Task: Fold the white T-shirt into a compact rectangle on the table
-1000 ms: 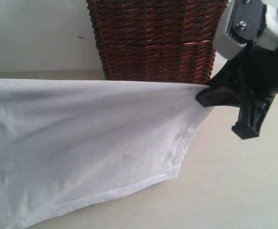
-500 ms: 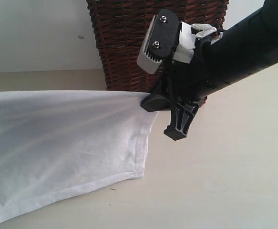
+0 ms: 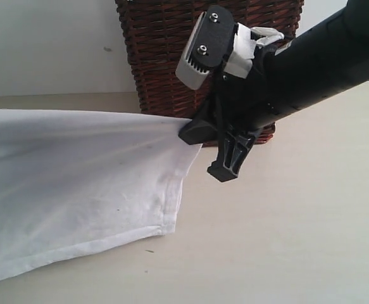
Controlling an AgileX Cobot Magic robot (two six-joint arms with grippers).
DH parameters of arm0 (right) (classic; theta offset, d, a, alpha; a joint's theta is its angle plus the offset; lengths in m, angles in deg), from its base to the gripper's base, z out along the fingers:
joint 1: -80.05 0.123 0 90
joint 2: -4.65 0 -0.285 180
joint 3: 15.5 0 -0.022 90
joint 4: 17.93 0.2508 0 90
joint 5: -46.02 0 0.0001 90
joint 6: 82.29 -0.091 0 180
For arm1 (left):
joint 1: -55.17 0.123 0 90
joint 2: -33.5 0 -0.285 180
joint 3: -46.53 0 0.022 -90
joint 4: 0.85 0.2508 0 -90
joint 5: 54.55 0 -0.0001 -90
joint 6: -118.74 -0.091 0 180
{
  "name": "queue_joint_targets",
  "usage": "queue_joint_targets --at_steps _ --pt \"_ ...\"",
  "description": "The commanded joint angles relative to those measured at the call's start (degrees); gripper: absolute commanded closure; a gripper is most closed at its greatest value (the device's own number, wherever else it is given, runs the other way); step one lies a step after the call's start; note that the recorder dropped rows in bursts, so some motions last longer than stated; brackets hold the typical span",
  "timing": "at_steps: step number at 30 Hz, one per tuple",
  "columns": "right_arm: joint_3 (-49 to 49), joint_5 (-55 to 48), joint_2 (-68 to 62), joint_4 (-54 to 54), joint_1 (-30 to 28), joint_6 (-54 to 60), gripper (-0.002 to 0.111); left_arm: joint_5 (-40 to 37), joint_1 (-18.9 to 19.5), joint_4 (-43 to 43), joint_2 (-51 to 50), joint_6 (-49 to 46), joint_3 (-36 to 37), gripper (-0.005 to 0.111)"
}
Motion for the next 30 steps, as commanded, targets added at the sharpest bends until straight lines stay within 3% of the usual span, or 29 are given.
queue_joint_targets --at_steps 1,8,13,18,30 --pt "-0.4 1.6 0.1 -0.8 -0.3 0.2 0.108 14.2 2.1 -3.6 0.4 0.8 -2.6 0.107" --pt "-0.4 1.7 -1.0 13.5 0.1 10.3 0.108 15.1 2.1 -3.8 -1.3 0.7 -2.6 0.107" --pt "-1.0 3.3 -5.0 13.5 5.1 12.4 0.108 16.4 3.9 -3.6 -2.3 0.7 -2.6 0.107" --pt "-7.6 4.7 -10.1 13.7 10.0 12.1 0.108 19.1 6.3 -4.1 -3.0 0.7 -2.6 0.107" --pt "-23.5 0.6 -21.3 13.7 15.2 10.0 0.108 14.0 7.5 -5.8 -9.0 -3.2 -12.4 0.107"
